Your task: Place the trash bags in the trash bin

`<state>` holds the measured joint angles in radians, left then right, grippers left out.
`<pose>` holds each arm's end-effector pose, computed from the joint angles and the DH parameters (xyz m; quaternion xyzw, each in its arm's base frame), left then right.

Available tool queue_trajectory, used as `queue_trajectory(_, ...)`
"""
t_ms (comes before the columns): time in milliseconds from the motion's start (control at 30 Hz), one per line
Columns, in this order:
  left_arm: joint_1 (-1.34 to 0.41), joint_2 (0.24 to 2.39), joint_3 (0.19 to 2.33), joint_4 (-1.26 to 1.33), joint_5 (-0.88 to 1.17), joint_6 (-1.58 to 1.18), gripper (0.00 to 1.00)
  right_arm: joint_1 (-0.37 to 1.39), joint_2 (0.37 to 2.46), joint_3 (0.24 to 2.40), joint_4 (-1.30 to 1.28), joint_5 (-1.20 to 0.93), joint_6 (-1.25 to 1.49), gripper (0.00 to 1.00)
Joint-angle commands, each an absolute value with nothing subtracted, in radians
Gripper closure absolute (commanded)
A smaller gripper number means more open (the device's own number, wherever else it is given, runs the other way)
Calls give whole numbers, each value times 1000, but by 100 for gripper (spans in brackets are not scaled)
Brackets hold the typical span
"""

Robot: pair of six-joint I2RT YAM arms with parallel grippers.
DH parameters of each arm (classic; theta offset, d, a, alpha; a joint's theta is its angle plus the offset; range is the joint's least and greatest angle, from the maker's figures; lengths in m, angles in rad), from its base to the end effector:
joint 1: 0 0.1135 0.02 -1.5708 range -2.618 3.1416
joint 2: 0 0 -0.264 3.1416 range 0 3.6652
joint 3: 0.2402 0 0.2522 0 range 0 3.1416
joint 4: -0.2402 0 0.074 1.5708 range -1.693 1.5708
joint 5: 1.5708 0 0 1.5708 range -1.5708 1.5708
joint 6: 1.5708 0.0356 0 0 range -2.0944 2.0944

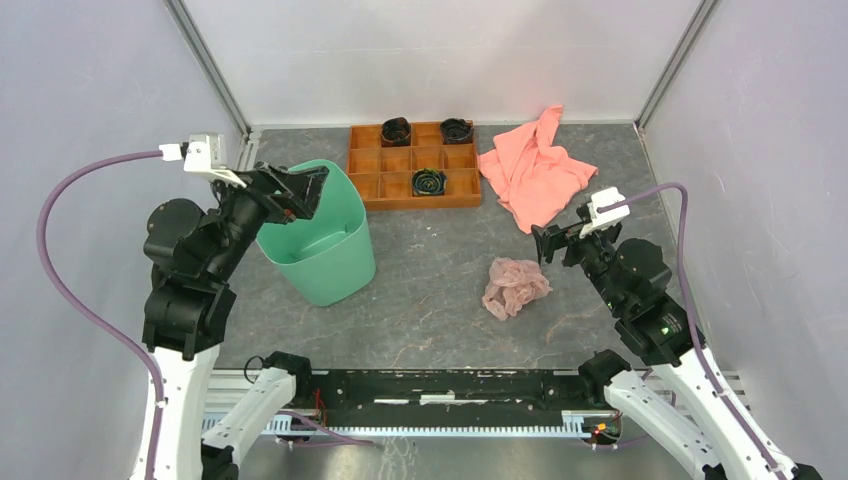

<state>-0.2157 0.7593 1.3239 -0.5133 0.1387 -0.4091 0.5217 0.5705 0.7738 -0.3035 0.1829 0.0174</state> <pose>0.1088 -0.0289 0.4826 -0.0163 0.6887 -0.2677 0.6736 0.1195 0.0612 0.3534 -0.1249 0.7305 0.1126 0.6619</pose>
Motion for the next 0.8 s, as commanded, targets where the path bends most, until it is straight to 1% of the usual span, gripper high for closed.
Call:
queue_trajectory(0,-197,785,1314,-426,240,-354,2,523,561,761,-269,212,74,2)
queue_trajectory(100,-195,823,1305,-402,314,-381,1,522,562,760,-282,225,97,2)
queue_trajectory(167,-228,841,1283,-369,335,-402,1,523,555,750,-277,214,97,2)
queue_trajectory(267,-376,866,1248,-329,253,-394,0,523,538,718,-256,167,86,2)
queue_trajectory(367,-574,917,1229,-313,154,-384,0,523,539,701,-274,186,125,2)
queue_trajectory(467,-732,954,1204,-294,75,-377,0,524,562,708,-319,205,136,2)
queue_trajectory(533,-807,975,1181,-281,40,-386,0,523,584,708,-355,241,153,2)
queue_trajectory(633,-898,995,1131,-259,17,-423,0,523,649,714,-421,237,146,2)
queue_trajectory(767,-977,993,1016,-168,23,-511,0,524,766,704,-476,149,128,2)
